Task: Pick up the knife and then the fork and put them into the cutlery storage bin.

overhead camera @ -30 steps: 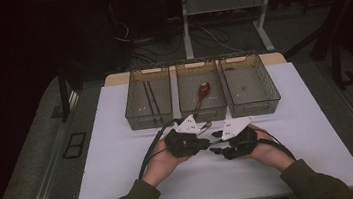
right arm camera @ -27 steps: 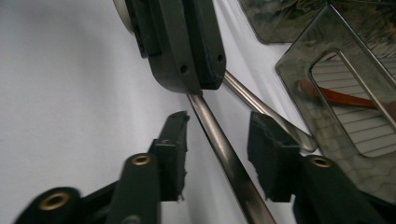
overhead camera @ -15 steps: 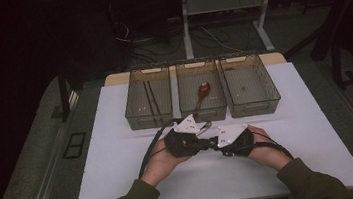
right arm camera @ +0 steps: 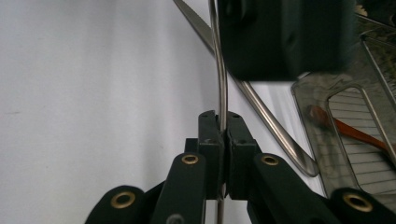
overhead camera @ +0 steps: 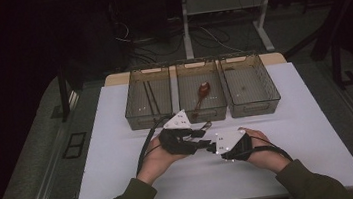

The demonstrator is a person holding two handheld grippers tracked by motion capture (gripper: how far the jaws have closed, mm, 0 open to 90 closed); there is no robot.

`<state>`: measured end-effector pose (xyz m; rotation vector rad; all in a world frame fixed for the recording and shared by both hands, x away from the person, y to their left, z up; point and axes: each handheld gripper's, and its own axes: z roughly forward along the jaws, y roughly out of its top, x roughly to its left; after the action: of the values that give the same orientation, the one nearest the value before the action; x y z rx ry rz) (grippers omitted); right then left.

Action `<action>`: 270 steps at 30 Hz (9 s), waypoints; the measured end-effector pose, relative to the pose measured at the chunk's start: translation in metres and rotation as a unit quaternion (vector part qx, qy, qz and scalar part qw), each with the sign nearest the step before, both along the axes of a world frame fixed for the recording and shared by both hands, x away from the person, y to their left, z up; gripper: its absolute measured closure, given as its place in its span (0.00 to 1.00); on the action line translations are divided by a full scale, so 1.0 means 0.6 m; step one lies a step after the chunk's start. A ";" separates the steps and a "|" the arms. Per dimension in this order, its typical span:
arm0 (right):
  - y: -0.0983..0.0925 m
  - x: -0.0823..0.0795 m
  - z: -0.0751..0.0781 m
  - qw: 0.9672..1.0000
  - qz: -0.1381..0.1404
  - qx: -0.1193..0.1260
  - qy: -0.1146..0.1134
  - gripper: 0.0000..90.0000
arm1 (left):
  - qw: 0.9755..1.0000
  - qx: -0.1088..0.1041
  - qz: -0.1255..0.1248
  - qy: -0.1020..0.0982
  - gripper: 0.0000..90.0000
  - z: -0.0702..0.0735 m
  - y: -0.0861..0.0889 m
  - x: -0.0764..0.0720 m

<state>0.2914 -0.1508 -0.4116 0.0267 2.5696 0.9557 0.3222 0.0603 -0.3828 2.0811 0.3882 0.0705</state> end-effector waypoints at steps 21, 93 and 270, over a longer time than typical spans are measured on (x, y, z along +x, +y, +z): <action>-0.054 0.036 -0.003 0.997 -0.067 -0.004 0.038 0.96 | 0.996 -0.052 0.070 -0.006 0.24 0.008 0.099 -0.005; -0.273 0.315 0.038 0.896 -0.394 0.079 0.188 0.68 | 0.993 -0.008 0.113 0.007 0.00 -0.080 0.173 -0.075; -0.121 0.058 0.000 0.993 -0.082 -0.016 0.082 0.92 | 0.998 -0.015 0.065 -0.017 0.31 0.014 0.095 -0.019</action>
<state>0.3264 -0.2236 -0.4119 0.3165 2.6802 0.8841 0.3107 0.1174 -0.3744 2.0209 0.5012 0.1752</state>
